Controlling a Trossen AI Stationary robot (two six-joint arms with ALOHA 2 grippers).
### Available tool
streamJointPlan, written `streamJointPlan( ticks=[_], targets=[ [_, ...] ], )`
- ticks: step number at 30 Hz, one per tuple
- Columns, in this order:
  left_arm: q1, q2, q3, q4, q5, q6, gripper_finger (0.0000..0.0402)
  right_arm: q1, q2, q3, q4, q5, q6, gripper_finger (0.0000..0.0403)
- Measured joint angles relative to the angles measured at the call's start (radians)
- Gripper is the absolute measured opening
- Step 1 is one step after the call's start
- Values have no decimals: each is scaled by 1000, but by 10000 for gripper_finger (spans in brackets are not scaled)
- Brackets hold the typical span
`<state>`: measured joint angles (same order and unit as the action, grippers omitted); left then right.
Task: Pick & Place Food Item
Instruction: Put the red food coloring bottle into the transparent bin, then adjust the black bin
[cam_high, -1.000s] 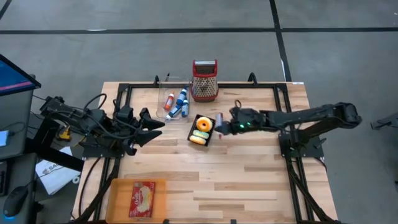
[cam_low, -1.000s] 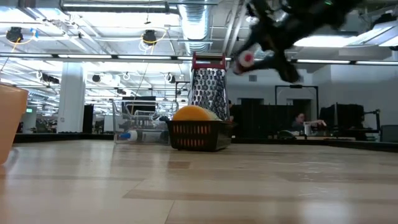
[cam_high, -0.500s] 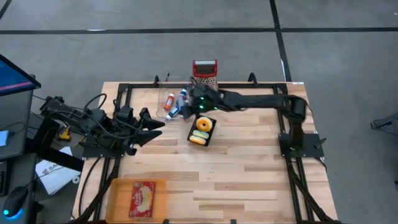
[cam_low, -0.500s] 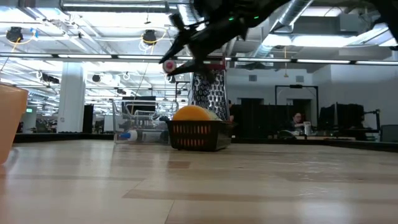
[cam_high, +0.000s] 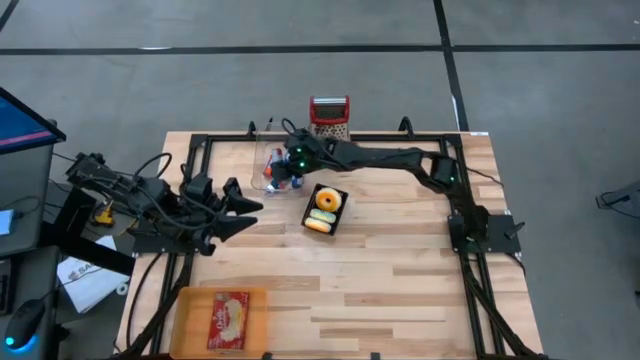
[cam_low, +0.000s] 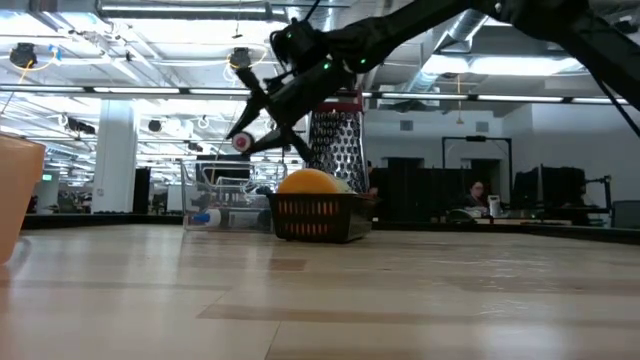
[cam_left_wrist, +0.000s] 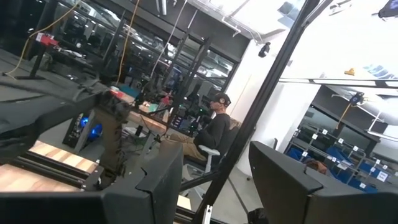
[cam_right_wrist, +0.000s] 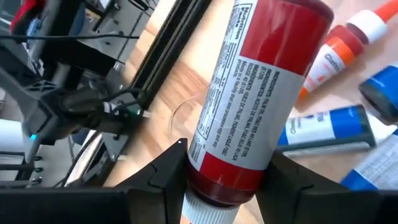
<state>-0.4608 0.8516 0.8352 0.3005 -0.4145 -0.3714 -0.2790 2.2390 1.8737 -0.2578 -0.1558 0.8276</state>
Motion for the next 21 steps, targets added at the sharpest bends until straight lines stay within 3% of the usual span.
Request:
streamJointPlan(
  ticks=[6, 15, 21],
  targets=[
    [-6, 0, 0, 3, 0, 0, 182, 1, 23, 7, 6, 1, -20, 153],
    [-6, 0, 0, 8, 1, 0, 182, -8, 14, 7, 51, 90, -6, 203],
    [-6, 0, 0, 12, 22, 0, 182, -7, 13, 7, 84, 73, 46, 202]
  ],
)
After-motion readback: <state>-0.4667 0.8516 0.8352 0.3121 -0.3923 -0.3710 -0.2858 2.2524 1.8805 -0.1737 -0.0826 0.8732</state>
